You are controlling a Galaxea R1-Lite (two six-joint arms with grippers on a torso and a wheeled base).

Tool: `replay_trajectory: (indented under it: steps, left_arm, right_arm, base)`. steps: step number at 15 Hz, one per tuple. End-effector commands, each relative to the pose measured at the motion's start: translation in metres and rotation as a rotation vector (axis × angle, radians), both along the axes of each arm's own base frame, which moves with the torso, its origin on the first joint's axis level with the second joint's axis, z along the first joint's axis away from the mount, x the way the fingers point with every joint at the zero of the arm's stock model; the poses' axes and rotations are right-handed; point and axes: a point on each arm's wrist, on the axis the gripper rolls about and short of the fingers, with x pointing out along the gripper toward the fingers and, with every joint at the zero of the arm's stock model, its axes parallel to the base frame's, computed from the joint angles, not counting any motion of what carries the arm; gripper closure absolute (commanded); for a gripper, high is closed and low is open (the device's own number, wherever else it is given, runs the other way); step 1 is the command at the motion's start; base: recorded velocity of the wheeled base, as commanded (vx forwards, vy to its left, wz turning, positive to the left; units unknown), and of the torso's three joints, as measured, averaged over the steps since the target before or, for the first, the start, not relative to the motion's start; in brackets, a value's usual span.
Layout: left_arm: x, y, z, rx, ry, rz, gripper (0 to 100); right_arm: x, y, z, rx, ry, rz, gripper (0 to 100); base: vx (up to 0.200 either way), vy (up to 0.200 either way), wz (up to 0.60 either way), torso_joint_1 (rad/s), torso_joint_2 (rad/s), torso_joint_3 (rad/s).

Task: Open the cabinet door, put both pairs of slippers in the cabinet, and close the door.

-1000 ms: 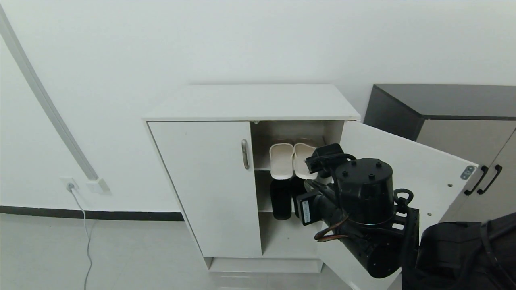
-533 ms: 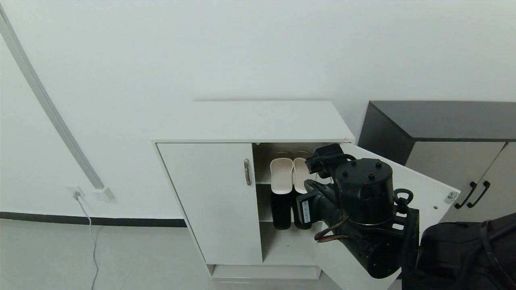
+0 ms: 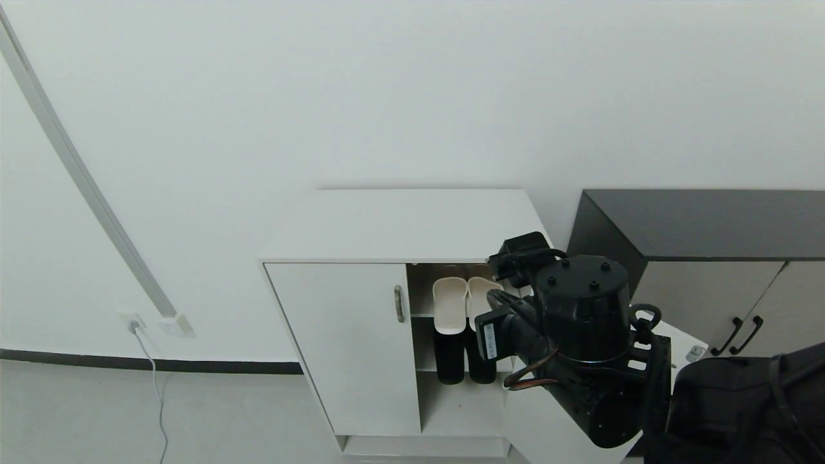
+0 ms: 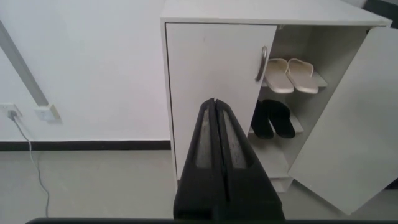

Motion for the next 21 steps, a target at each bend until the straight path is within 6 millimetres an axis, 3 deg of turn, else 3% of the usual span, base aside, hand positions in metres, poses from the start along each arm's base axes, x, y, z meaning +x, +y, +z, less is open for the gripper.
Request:
replay_trajectory:
  steps: [1, 8, 15, 21]
  left_arm:
    - [0.0000, 0.0000, 0.0000, 0.000, 0.000, 0.000, 100]
    - [0.0000, 0.0000, 0.0000, 0.000, 0.000, -0.001, 100]
    - [0.0000, 0.0000, 0.0000, 0.000, 0.000, -0.001, 100]
    - [0.0000, 0.0000, 0.0000, 0.000, 0.000, -0.001, 100]
  right_arm:
    - [-0.0005, -0.0001, 0.0006, 0.002, 0.000, 0.008, 100]
    - [0.0060, -0.0049, -0.0009, -0.007, 0.003, -0.003, 100]
    - [0.0045, -0.0054, -0.0050, -0.022, 0.014, 0.015, 100]
    - [0.0078, -0.0079, -0.0055, -0.025, 0.014, 0.003, 100]
  base:
    - [0.000, 0.000, 0.00, 0.286, -0.61, -0.339]
    - [0.000, 0.000, 0.00, 0.178, -0.40, -0.223]
    - [0.000, 0.000, 0.00, 0.007, -0.01, -0.006]
    - [0.000, 0.000, -0.60, 0.006, 0.00, 0.002]
